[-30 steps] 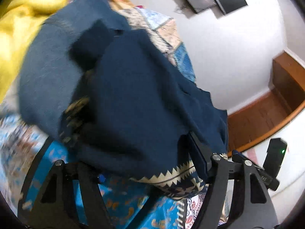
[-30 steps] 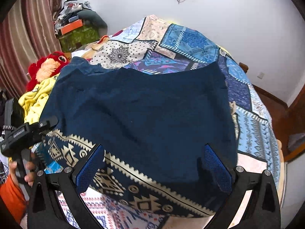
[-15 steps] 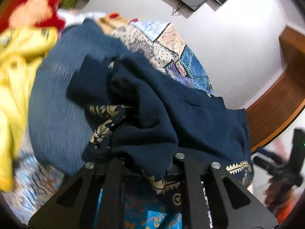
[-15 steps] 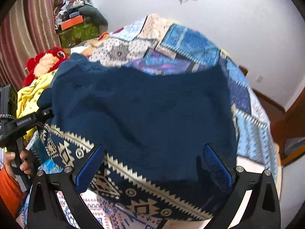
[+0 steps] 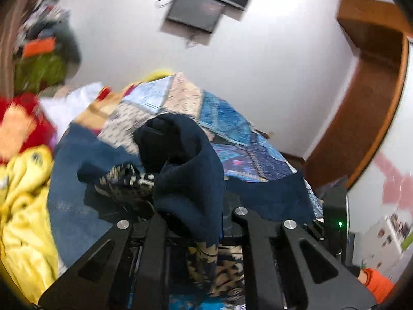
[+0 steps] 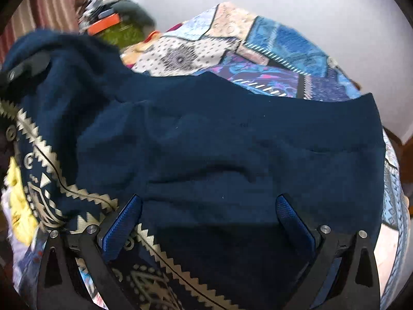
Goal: Fold large clothes
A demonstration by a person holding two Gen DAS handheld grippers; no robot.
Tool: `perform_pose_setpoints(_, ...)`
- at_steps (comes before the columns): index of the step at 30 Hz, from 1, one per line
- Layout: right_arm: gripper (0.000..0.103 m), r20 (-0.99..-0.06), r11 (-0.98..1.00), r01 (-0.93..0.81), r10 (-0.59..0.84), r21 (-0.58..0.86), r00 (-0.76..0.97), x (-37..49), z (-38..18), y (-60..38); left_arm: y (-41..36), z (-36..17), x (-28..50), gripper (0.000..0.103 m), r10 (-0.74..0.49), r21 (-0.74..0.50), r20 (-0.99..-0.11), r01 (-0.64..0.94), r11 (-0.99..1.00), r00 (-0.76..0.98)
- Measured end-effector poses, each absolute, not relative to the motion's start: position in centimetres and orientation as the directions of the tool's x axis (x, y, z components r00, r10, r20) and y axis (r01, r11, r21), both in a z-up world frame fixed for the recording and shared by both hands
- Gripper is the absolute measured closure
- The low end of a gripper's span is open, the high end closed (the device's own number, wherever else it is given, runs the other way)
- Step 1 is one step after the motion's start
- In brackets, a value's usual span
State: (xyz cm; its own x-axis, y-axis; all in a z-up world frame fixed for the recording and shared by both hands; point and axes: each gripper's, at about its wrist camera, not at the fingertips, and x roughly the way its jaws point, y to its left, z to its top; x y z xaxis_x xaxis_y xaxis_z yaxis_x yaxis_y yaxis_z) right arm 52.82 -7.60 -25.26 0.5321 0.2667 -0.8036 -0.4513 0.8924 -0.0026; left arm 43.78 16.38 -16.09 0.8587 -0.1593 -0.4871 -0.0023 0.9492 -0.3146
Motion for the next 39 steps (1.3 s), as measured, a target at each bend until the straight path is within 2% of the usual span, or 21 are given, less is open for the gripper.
perform_pose_setpoints(3, 0.0, -0.786, 0.917, -0.397, 0.275, 0.042, 0.554, 51.7, -23.7, -11.1, 12.2, -14.2, 44.7, 0.092, -0.182, -0.225, -0.467, 0.083, 0.971, 0.865)
perform_pose_setpoints(7, 0.0, -0.74, 0.959, -0.282, 0.2, 0.015, 0.642, 49.2, -21.6, -18.3, 5.1, -12.6, 45.4, 0.092, -0.28, -0.123, -0.461, 0.252, 0.96, 0.842)
perform_pose_setpoints(12, 0.0, -0.734, 0.994, -0.109, 0.096, 0.031, 0.673, 47.0, -20.2, -27.5, -4.8, -15.6, 46.3, 0.092, -0.362, -0.015, -0.586, 0.436, 0.9, 0.725)
perform_pose_setpoints(18, 0.0, -0.741, 0.994, 0.004, 0.081, 0.112, 0.667, 44.2, -20.0, -34.5, -9.5, -23.0, 46.1, 0.092, -0.406, -0.082, -0.763, 0.547, 0.833, 0.503)
perform_pose_setpoints(22, 0.0, -0.737, 0.995, -0.006, 0.076, 0.097, 0.671, 42.7, -19.6, -35.0, -9.4, -24.4, 45.2, 0.091, -0.382, -0.084, -0.803, 0.548, 0.832, 0.458)
perform_pose_setpoints(23, 0.0, -0.734, 0.995, -0.014, 0.08, 0.096, 0.675, 42.5, -19.4, -34.8, -9.4, -24.0, 44.4, 0.085, -0.389, -0.083, -0.8, 0.558, 0.826, 0.457)
perform_pose_setpoints(24, 0.0, -0.728, 0.995, -0.025, 0.091, 0.101, 0.68, 42.2, -19.0, -34.5, -9.2, -23.5, 43.7, 0.071, -0.405, -0.094, -0.8, 0.575, 0.813, 0.442)
perform_pose_setpoints(25, 0.0, -0.723, 0.993, -0.035, 0.105, 0.111, 0.683, 41.9, -18.8, -34.4, -9.2, -23.1, 43.0, 0.062, -0.424, -0.109, -0.8, 0.592, 0.799, 0.424)
perform_pose_setpoints(26, 0.0, -0.717, 0.991, -0.046, 0.123, 0.126, 0.686, 41.8, -18.4, -34.1, -9.0, -22.4, 42.1, 0.047, -0.442, -0.123, -0.798, 0.608, 0.784, 0.409)
perform_pose_setpoints(27, 0.0, -0.712, 0.988, -0.057, 0.142, 0.142, 0.687, 41.7, -18.1, -33.8, -8.8, -21.7, 41.5, 0.037, -0.443, -0.118, -0.797, 0.612, 0.782, 0.412)
perform_pose_setpoints(31, 0.0, -0.668, 0.963, -0.139, 0.259, 0.229, 0.698, 41.8, -16.2, -31.6, -7.0, -18.7, 39.0, 0.033, -0.371, -0.01, -0.771, 0.573, 0.819, 0.517)
perform_pose_setpoints(33, 0.0, -0.658, 0.95, -0.172, 0.306, 0.262, 0.688, 42.0, -15.8, -30.4, -5.1, -17.5, 38.4, 0.024, -0.319, 0.034, -0.757, 0.522, 0.852, 0.57)
perform_pose_setpoints(36, 0.0, -0.657, 0.938, -0.208, 0.344, 0.279, 0.671, 43.3, -15.9, -27.9, -1.1, -16.2, 39.4, 0.017, -0.253, 0.057, -0.73, 0.425, 0.903, 0.635)
perform_pose_setpoints(39, 0.0, -0.677, 0.917, -0.248, 0.398, 0.312, 0.619, 45.0, -17.5, -25.2, 2.1, -16.2, 41.1, 0.016, -0.158, 0.069, -0.728, 0.301, 0.951, 0.667)
